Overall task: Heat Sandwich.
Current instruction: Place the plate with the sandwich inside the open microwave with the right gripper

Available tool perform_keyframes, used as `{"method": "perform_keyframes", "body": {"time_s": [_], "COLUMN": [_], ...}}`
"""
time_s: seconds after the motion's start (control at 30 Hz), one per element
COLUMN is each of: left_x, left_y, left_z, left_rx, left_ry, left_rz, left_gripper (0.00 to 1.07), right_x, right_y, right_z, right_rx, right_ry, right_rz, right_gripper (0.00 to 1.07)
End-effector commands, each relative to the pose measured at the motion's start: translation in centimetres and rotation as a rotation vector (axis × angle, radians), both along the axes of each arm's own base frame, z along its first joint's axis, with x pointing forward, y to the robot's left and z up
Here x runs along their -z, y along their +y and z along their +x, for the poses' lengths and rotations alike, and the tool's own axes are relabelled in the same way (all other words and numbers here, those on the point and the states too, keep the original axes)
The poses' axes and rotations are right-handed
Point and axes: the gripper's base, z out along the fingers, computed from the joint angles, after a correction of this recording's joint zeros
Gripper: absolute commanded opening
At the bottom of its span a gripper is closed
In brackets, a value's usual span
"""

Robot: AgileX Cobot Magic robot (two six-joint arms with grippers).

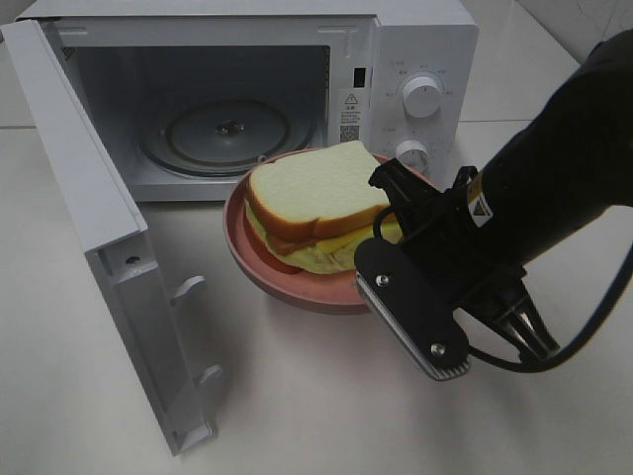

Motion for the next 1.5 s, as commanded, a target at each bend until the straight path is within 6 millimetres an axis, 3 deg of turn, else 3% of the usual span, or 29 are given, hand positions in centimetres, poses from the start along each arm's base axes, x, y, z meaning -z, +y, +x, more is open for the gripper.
{"method": "perform_keyframes", "body": {"time_s": [0.03, 0.4, 1.5], "left_x": [0.0, 0.0, 0.0], "left_y": [0.0, 0.0, 0.0], "left_z": [-0.3, -0.3, -0.3], "left_rx": [-0.002, -0.002, -0.002], "left_ry": [-0.040, -0.040, -0.040], "left_rz": [0.000, 0.000, 0.000], "left_gripper": [1.03, 1.03, 1.03], "right_x": [-0.6, -0.6, 0.1], "right_y": [0.8, 4.0, 10.0], "right_z": [0.9, 2.8, 9.4], "right_rx": [-0.021, -0.080, -0.045], "right_ry": [-0.039, -0.054, -0.027], "right_rz": [0.028, 0.034, 0.002], "right_gripper": [0.00, 0.00, 0.01]}}
